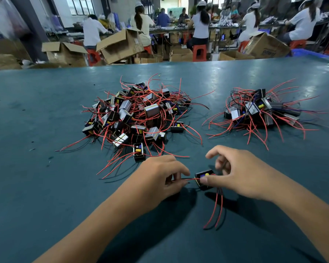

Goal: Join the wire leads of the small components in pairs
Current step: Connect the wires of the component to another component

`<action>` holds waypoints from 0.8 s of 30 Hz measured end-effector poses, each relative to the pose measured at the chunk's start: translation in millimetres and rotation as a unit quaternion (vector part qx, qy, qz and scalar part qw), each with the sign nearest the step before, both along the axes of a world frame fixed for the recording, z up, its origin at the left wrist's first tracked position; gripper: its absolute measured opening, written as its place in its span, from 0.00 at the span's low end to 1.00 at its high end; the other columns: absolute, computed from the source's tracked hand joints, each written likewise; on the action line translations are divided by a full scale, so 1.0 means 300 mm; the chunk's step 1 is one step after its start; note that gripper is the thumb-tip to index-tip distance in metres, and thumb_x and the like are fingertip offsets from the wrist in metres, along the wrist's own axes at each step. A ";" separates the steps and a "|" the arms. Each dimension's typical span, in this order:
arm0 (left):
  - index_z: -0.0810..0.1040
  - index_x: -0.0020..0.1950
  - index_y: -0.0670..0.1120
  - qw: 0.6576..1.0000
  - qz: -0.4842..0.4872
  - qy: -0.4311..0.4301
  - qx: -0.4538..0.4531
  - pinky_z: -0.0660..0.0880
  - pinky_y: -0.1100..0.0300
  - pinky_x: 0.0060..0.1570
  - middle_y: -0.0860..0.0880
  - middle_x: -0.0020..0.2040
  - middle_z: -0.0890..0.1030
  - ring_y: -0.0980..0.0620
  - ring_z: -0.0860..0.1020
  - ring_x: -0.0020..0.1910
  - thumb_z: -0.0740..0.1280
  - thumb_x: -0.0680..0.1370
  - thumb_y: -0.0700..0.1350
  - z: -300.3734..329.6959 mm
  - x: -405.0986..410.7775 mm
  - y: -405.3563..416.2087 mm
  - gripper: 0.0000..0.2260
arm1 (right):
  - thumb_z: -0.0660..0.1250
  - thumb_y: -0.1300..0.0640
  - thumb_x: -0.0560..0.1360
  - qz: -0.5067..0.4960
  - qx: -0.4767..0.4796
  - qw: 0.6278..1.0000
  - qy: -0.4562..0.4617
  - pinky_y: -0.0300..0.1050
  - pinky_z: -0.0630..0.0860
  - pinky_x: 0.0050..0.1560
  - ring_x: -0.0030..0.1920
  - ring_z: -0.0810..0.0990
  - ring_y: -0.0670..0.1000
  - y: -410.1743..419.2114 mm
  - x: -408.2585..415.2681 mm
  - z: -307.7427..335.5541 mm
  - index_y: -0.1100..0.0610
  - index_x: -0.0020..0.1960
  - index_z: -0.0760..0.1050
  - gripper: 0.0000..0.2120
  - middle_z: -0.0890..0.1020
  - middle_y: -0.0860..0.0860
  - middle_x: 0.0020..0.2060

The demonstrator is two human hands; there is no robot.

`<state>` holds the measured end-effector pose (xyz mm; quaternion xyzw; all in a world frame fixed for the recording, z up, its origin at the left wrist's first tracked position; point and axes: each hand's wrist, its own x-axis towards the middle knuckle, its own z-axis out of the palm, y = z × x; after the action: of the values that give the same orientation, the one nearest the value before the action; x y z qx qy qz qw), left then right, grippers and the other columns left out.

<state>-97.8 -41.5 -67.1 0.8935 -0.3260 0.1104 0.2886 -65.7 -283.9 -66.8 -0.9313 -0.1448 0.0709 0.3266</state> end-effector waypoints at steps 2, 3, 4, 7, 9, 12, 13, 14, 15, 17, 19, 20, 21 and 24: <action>0.86 0.49 0.46 1.000 -0.003 0.010 0.009 0.65 0.74 0.41 0.52 0.41 0.78 0.61 0.72 0.37 0.74 0.76 0.40 0.001 -0.001 0.001 0.03 | 0.73 0.35 0.61 0.028 -0.072 0.997 0.003 0.38 0.74 0.34 0.33 0.77 0.41 0.002 -0.017 0.005 0.39 0.55 0.68 0.26 0.80 0.43 0.38; 0.86 0.48 0.46 1.000 -0.002 0.016 0.013 0.65 0.73 0.41 0.52 0.42 0.78 0.60 0.73 0.37 0.74 0.76 0.40 0.001 0.000 0.003 0.03 | 0.72 0.40 0.64 0.045 -0.082 0.995 0.016 0.40 0.76 0.36 0.33 0.78 0.41 0.004 -0.022 0.007 0.39 0.56 0.68 0.24 0.81 0.42 0.38; 0.86 0.48 0.46 1.000 -0.001 0.020 0.017 0.66 0.73 0.40 0.53 0.42 0.78 0.60 0.73 0.37 0.74 0.76 0.40 0.001 0.002 0.006 0.03 | 0.72 0.45 0.66 0.055 -0.080 0.995 0.026 0.42 0.78 0.38 0.33 0.78 0.43 0.003 -0.022 0.009 0.39 0.56 0.68 0.21 0.81 0.41 0.38; 0.86 0.48 0.47 0.999 0.005 0.030 0.027 0.65 0.74 0.40 0.56 0.42 0.76 0.59 0.74 0.37 0.74 0.76 0.40 0.002 0.007 0.017 0.04 | 0.72 0.55 0.73 0.060 -0.045 0.996 0.052 0.41 0.78 0.33 0.31 0.81 0.46 -0.015 -0.008 0.022 0.42 0.54 0.71 0.15 0.83 0.44 0.37; 0.86 0.48 0.47 0.999 0.008 0.034 0.033 0.66 0.74 0.40 0.55 0.43 0.77 0.58 0.74 0.37 0.74 0.76 0.41 0.001 0.007 0.020 0.04 | 0.71 0.56 0.75 0.056 -0.003 0.994 0.094 0.41 0.77 0.31 0.30 0.83 0.49 -0.032 0.002 0.035 0.46 0.52 0.73 0.10 0.84 0.48 0.35; 0.86 0.49 0.48 0.999 0.006 0.031 0.039 0.66 0.73 0.40 0.54 0.43 0.78 0.59 0.74 0.38 0.73 0.76 0.41 -0.001 0.006 0.021 0.03 | 0.70 0.57 0.77 0.046 0.059 0.988 0.132 0.42 0.75 0.28 0.30 0.81 0.51 -0.056 0.015 0.044 0.53 0.48 0.76 0.03 0.83 0.53 0.33; 0.86 0.49 0.48 0.999 0.006 0.028 0.040 0.67 0.72 0.41 0.54 0.43 0.78 0.59 0.74 0.38 0.73 0.77 0.41 -0.002 0.007 0.021 0.03 | 0.70 0.56 0.77 0.049 0.059 0.988 0.131 0.41 0.73 0.27 0.29 0.79 0.50 -0.061 0.019 0.045 0.53 0.46 0.77 0.03 0.83 0.53 0.32; 0.86 0.49 0.47 0.999 0.007 0.026 0.040 0.69 0.69 0.41 0.53 0.43 0.79 0.58 0.74 0.38 0.73 0.77 0.41 -0.003 0.006 0.021 0.03 | 0.69 0.55 0.77 0.052 0.055 0.989 0.131 0.40 0.70 0.27 0.28 0.77 0.49 -0.064 0.023 0.045 0.53 0.44 0.78 0.04 0.83 0.52 0.32; 0.85 0.49 0.47 0.999 0.008 0.024 0.041 0.70 0.67 0.41 0.53 0.43 0.79 0.57 0.75 0.38 0.73 0.76 0.41 -0.003 0.007 0.020 0.03 | 0.69 0.55 0.78 0.053 0.052 0.988 0.134 0.40 0.69 0.28 0.28 0.75 0.48 -0.066 0.026 0.045 0.52 0.42 0.79 0.06 0.83 0.51 0.32; 0.85 0.48 0.47 0.999 0.006 0.022 0.040 0.71 0.64 0.41 0.52 0.43 0.79 0.56 0.76 0.39 0.73 0.76 0.40 -0.003 0.007 0.021 0.03 | 0.69 0.55 0.78 0.045 0.062 0.985 0.152 0.38 0.68 0.29 0.28 0.73 0.46 -0.074 0.032 0.048 0.52 0.40 0.80 0.08 0.82 0.51 0.32; 0.85 0.48 0.47 0.999 0.004 0.023 0.041 0.72 0.63 0.42 0.52 0.43 0.79 0.56 0.75 0.39 0.73 0.76 0.40 -0.003 0.007 0.023 0.03 | 0.69 0.56 0.77 0.037 0.069 0.982 0.172 0.36 0.67 0.27 0.27 0.72 0.46 -0.081 0.038 0.049 0.54 0.38 0.80 0.09 0.82 0.51 0.31; 0.85 0.48 0.47 0.999 0.004 0.024 0.042 0.72 0.62 0.42 0.53 0.43 0.79 0.57 0.75 0.39 0.73 0.76 0.40 -0.004 0.007 0.024 0.03 | 0.70 0.56 0.76 0.035 0.064 0.982 0.175 0.36 0.67 0.26 0.27 0.72 0.47 -0.084 0.040 0.048 0.55 0.38 0.80 0.08 0.81 0.51 0.31; 0.85 0.48 0.48 0.999 0.005 0.025 0.044 0.73 0.60 0.42 0.53 0.43 0.79 0.57 0.75 0.39 0.73 0.76 0.41 -0.005 0.008 0.024 0.03 | 0.71 0.55 0.75 0.034 0.055 0.983 0.172 0.37 0.67 0.27 0.28 0.72 0.48 -0.085 0.040 0.047 0.56 0.38 0.80 0.08 0.81 0.52 0.31; 0.82 0.47 0.49 0.999 0.008 0.017 0.046 0.76 0.52 0.41 0.56 0.42 0.77 0.58 0.73 0.38 0.73 0.76 0.42 -0.007 0.006 0.023 0.02 | 0.73 0.53 0.73 0.030 0.001 0.991 0.133 0.42 0.72 0.32 0.29 0.75 0.48 -0.083 0.038 0.059 0.55 0.39 0.79 0.08 0.83 0.51 0.32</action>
<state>-96.0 -34.6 -69.1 0.9102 -0.3182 0.0826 0.2520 -54.2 -308.8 -49.0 -0.9087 -0.1284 0.2035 0.3412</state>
